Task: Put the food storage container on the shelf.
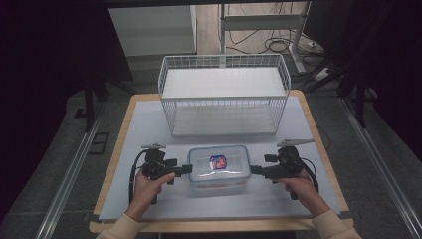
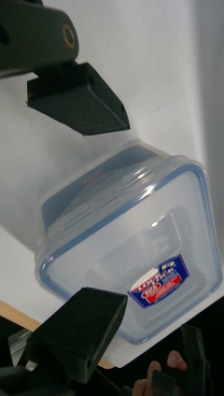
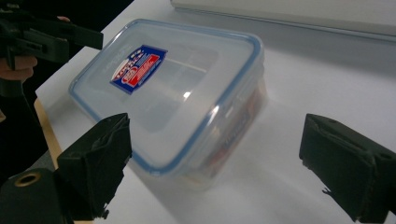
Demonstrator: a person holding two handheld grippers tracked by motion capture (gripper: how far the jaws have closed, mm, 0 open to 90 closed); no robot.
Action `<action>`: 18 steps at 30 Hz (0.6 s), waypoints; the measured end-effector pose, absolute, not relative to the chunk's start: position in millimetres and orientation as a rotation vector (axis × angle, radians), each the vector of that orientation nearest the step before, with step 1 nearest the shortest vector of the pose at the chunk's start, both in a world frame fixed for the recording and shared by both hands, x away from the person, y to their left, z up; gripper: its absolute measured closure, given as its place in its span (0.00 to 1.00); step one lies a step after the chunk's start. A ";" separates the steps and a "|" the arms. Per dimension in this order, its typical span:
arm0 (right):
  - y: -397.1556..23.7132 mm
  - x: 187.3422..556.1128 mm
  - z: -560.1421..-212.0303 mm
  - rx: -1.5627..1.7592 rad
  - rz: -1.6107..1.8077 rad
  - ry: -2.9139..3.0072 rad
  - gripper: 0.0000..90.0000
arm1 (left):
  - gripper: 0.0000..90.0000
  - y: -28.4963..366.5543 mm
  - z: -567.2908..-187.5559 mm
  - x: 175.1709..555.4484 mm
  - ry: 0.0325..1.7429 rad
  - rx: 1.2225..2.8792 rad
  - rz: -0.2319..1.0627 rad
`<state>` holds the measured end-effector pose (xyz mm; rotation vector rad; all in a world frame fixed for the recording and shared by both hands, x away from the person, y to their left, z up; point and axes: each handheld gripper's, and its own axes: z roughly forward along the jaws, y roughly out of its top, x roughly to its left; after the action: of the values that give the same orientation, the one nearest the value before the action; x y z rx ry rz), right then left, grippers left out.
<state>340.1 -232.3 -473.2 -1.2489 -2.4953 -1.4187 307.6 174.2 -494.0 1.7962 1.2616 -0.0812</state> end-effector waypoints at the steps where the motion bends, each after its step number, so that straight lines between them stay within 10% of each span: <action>1: -225.4 344.8 -473.9 -1.241 -1.403 -2.490 0.09 | 0.16 172.1 -496.7 310.8 1.272 1.786 -0.100; 18: -203.8 367.7 -498.0 -1.280 -1.308 -2.325 0.08 | 0.18 163.5 -517.4 321.8 1.258 1.736 -0.331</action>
<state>367.7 -203.8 -498.0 -1.2803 -2.3248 -1.3080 321.8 163.5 -517.4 1.7358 1.2582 -0.3306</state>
